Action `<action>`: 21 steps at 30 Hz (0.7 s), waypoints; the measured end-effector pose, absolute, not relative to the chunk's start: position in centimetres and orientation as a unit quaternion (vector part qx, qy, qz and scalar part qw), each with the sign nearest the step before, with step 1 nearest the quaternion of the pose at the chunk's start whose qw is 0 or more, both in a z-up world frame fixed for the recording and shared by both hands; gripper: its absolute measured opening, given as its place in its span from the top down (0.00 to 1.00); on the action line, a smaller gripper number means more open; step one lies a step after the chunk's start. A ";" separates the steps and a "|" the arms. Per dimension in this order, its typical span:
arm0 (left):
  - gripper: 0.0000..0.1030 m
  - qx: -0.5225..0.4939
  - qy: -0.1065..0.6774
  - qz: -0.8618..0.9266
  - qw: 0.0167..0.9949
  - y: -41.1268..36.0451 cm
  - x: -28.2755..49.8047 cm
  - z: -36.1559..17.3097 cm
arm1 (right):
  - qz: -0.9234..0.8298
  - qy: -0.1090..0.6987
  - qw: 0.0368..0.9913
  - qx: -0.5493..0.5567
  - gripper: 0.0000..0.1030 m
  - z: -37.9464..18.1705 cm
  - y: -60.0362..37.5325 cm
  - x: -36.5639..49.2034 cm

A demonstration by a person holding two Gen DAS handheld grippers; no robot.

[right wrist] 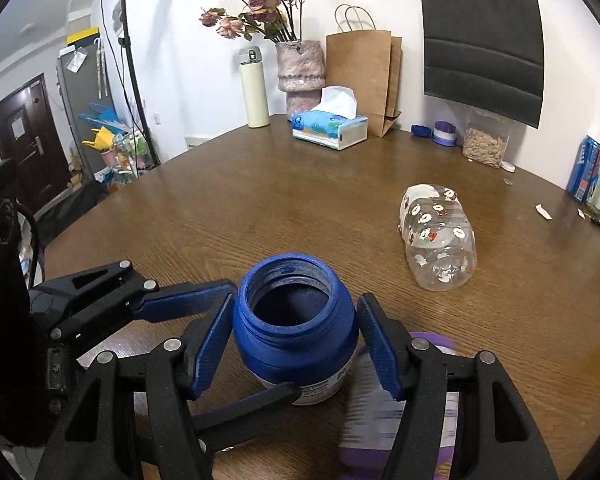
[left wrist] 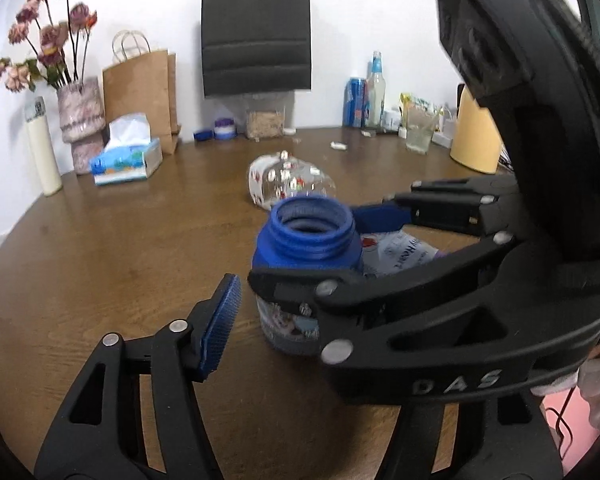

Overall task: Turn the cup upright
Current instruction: 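Lower the blue-capped bottle cap-up onto the table and open the right gripper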

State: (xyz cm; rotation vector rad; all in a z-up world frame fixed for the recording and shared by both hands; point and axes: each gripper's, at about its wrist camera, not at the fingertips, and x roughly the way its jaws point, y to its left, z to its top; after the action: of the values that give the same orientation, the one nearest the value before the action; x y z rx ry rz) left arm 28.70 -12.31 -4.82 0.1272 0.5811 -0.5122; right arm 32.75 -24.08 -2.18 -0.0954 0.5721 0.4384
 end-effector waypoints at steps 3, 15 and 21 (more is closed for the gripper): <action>0.36 0.057 0.289 -0.245 0.924 -11.8 28.8 -5.1 | 0.211 0.281 0.935 -0.047 0.34 -2.1 -24.0 32.7; 0.06 0.032 0.246 -0.191 0.950 -4.6 25.6 -2.5 | 0.177 0.232 0.957 0.001 0.18 1.3 -29.8 25.9; 0.00 0.018 0.231 -0.105 0.967 -2.0 24.8 0.3 | 0.096 0.238 0.966 0.022 0.11 1.9 -33.0 23.5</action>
State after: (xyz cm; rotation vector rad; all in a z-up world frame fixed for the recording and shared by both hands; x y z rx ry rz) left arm 24.79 -1.98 0.35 0.0364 0.4674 -0.2125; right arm 23.47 -33.05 1.93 0.0447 0.4807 0.1946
